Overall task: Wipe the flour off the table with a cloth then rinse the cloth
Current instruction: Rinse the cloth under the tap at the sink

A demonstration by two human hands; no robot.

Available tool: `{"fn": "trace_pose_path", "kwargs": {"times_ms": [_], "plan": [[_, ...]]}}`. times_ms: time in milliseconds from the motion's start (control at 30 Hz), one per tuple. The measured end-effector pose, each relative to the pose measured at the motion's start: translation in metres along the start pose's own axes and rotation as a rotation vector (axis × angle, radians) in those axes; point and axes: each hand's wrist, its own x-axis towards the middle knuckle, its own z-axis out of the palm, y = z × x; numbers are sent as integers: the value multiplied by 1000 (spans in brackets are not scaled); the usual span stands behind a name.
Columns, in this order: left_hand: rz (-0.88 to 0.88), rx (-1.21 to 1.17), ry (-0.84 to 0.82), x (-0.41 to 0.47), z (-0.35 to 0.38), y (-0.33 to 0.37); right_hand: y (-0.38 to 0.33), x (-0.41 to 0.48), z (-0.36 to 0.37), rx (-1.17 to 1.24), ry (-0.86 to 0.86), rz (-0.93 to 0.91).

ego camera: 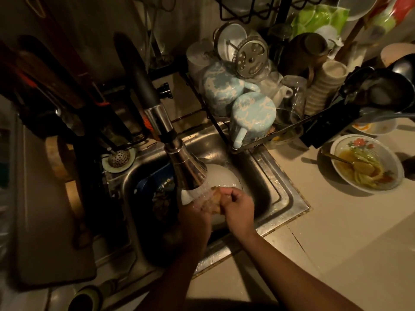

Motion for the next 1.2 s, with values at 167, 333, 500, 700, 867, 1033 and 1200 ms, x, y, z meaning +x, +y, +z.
{"fn": "trace_pose_path", "kwargs": {"times_ms": [167,333,500,700,867,1033,1200], "plan": [[24,101,245,5,-12,18,-8,-20,14,-25,-46,-53],[-37,90,225,-9,-3,26,-12,7,9,-59,45,-65],[-75,7,314,1,-12,25,-11,-9,9,-173,-115,-122],[-9,45,220,6,-18,20,-19,-27,-9,57,-338,-159],[-18,-1,76,15,-25,9,-8,-18,-15,-69,-343,-222],[-60,-259,-89,3,-27,15,-12,6,-17,-60,-216,-273],[-26,-173,30,1,-23,20,-16,-3,-6,-22,-273,-287]]}}
